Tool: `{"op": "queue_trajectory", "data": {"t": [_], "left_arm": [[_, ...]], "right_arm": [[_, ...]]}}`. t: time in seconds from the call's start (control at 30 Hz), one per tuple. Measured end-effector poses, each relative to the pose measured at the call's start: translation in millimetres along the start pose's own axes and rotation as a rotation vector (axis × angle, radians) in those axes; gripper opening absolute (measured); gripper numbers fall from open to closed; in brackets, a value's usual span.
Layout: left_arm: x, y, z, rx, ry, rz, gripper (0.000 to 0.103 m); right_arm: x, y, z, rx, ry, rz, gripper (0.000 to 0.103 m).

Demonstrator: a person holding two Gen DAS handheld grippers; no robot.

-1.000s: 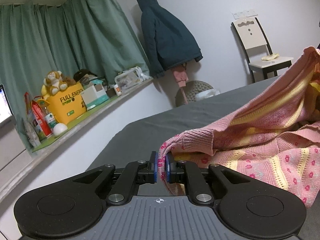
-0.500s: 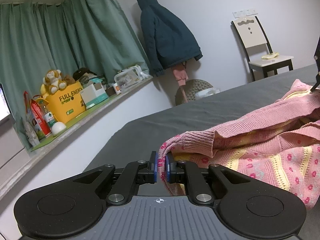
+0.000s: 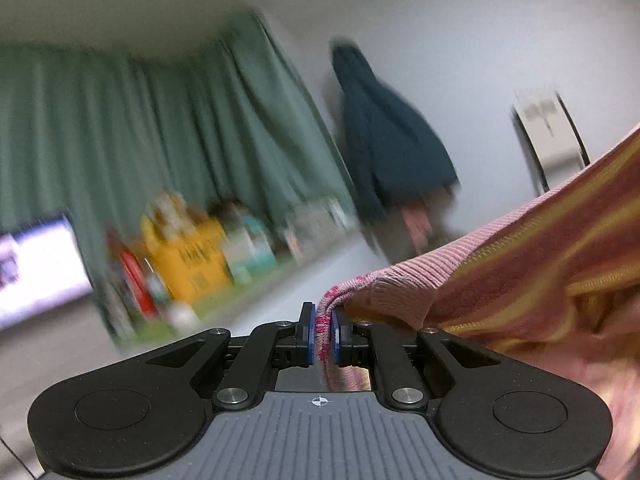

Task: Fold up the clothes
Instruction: 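Lift the sweater with both grippers and shake it out in the air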

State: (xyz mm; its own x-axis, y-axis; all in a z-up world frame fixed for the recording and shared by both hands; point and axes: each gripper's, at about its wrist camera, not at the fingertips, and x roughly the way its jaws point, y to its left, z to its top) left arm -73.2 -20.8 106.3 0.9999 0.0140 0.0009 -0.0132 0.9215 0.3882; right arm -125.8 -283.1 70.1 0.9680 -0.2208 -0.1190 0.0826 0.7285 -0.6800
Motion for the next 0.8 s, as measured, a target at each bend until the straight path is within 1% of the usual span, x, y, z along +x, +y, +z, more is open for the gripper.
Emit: {"op": "queue_trajectory", "data": {"t": [0.07,0.13,0.2,0.27,0.3,0.37,0.4,0.47,0.5,0.57,0.63,0.67,0.7,0.8], "left_arm": [[-18,19,32,0.017,-0.109,0.039,0.010],[-40,42,72,0.035,-0.238,0.091,0.011],[-67,66,111,0.031,-0.360,0.130,0.011],[-98,85,148,0.026,-0.480,0.146,0.011],[-112,93,164,0.026,-0.535,0.154,0.010],[-134,103,190,0.040,-0.613,0.161,0.010],[-139,106,200,0.049,-0.630,0.179,0.010],[-147,113,217,0.066,-0.662,0.210,0.011],[-141,108,215,0.076,-0.649,0.201,0.011],[-131,98,213,0.095,-0.623,0.185,0.011],[-120,88,210,0.115,-0.598,0.169,0.010],[-115,83,208,0.125,-0.585,0.161,0.010],[-109,78,207,0.134,-0.572,0.152,0.010],[-93,64,203,0.163,-0.533,0.128,0.010]], "right_arm": [[-38,-21,23,0.092,-0.073,-0.143,0.007],[-73,-42,47,0.122,-0.139,-0.253,0.007],[-107,-65,70,0.141,-0.205,-0.369,0.007],[-144,-90,92,0.154,-0.273,-0.498,0.008],[-160,-102,101,0.171,-0.298,-0.548,0.008],[-187,-120,115,0.186,-0.336,-0.624,0.008],[-200,-125,122,0.183,-0.353,-0.649,0.008],[-220,-126,133,0.138,-0.388,-0.666,0.008],[-228,-126,137,0.114,-0.397,-0.680,0.008],[-241,-128,142,0.076,-0.409,-0.742,0.008],[-244,-130,143,0.059,-0.402,-0.776,0.009],[-243,-130,143,0.052,-0.395,-0.786,0.009],[-237,-131,140,0.047,-0.374,-0.776,0.009],[-199,-128,117,0.031,-0.265,-0.702,0.009]]}}
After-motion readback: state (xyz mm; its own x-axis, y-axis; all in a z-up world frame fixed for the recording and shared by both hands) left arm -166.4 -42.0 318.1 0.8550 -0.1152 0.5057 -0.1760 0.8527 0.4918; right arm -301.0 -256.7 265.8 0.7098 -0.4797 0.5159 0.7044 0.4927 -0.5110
